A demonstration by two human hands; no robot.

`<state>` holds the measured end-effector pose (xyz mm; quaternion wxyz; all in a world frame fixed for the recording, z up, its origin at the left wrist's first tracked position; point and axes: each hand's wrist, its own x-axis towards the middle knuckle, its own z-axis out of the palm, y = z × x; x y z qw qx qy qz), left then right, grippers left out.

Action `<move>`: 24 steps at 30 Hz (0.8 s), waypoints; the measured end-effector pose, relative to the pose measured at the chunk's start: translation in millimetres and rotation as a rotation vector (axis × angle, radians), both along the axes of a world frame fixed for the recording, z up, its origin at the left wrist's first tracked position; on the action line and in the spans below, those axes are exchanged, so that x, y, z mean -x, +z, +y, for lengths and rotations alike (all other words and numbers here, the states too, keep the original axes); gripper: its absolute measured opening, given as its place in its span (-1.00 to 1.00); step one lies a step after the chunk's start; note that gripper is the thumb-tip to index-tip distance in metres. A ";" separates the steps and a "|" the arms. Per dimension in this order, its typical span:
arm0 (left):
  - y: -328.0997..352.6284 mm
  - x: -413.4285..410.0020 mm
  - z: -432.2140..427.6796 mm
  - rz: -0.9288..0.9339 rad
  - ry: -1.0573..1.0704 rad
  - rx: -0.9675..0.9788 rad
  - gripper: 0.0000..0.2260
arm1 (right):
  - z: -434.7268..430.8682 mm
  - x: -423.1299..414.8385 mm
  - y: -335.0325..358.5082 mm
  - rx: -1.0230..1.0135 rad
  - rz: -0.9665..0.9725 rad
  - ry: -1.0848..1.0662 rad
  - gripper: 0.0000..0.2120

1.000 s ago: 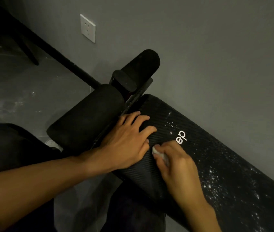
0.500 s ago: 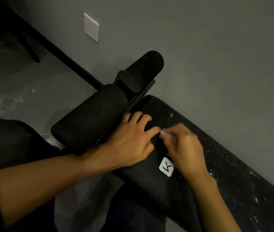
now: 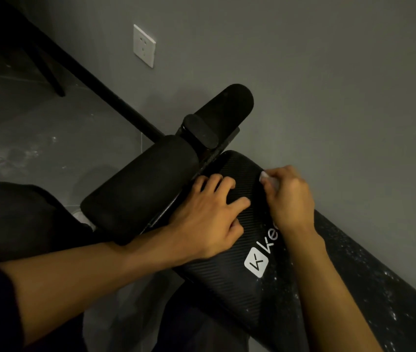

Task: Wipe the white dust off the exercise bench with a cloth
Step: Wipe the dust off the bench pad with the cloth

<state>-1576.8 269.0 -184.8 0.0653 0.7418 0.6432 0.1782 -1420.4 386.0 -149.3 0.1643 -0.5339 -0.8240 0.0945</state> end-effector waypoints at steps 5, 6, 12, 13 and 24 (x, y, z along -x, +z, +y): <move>-2.3 0.4 0.8 0.003 -0.002 -0.011 -0.60 | -44.6 -19.4 6.4 0.099 0.012 0.069 -0.81; -2.6 0.1 0.8 0.007 -0.003 -0.015 -0.60 | -58.0 -27.3 8.0 0.120 0.013 0.064 -0.83; -1.2 -0.1 0.2 0.047 -0.006 -0.005 -0.61 | -29.6 -27.8 6.5 0.026 -0.049 -0.102 -0.77; -0.7 -0.9 -0.2 0.058 -0.006 -0.006 -0.61 | -22.4 -25.7 7.6 0.024 -0.046 -0.115 -0.77; -0.5 -3.2 2.3 0.094 -0.019 -0.022 -0.63 | -36.3 -36.5 2.4 0.040 -0.044 0.021 -0.79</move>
